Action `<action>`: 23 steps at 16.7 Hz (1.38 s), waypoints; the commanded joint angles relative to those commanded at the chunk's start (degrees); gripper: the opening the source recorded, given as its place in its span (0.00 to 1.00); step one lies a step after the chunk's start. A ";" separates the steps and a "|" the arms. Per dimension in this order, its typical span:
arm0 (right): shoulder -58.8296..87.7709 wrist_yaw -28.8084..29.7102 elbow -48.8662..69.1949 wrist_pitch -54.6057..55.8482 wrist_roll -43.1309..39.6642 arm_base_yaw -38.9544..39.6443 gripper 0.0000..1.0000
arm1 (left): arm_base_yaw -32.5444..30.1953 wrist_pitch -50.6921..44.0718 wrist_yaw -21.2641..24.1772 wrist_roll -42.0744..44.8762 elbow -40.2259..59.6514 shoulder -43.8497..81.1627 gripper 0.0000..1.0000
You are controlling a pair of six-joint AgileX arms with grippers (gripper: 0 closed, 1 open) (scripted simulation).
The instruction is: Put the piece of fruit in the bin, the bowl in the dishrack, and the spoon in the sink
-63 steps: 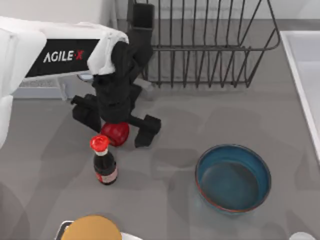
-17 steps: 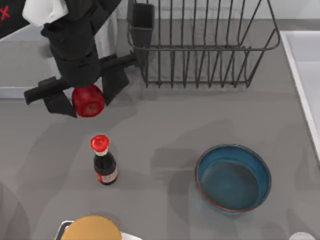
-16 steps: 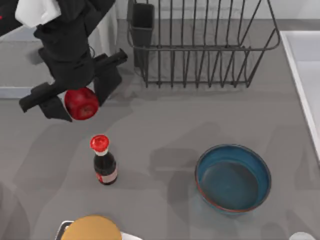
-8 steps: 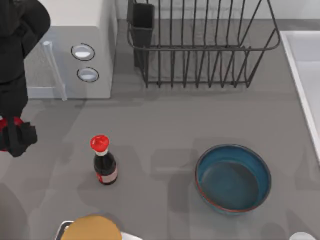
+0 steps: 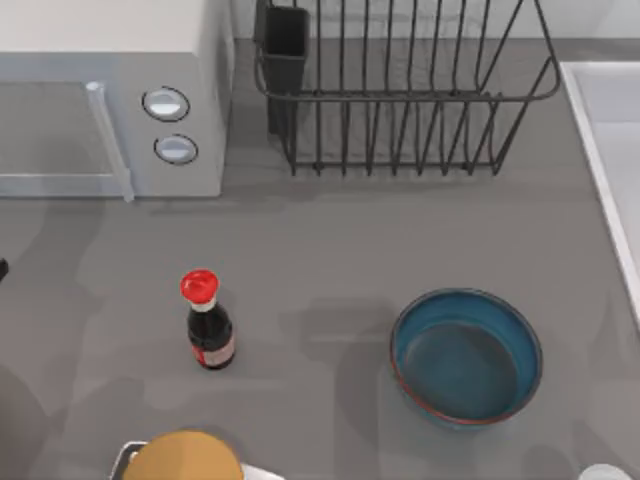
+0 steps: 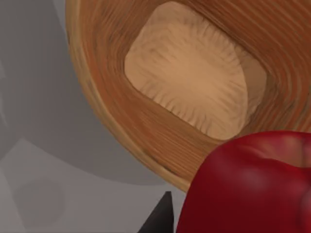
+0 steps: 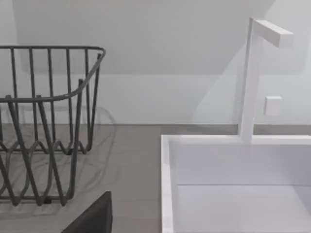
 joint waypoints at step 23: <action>0.00 0.00 0.00 0.00 0.00 0.00 1.00 | 9.27 16.33 -3.61 -4.38 -15.14 -2.83 0.00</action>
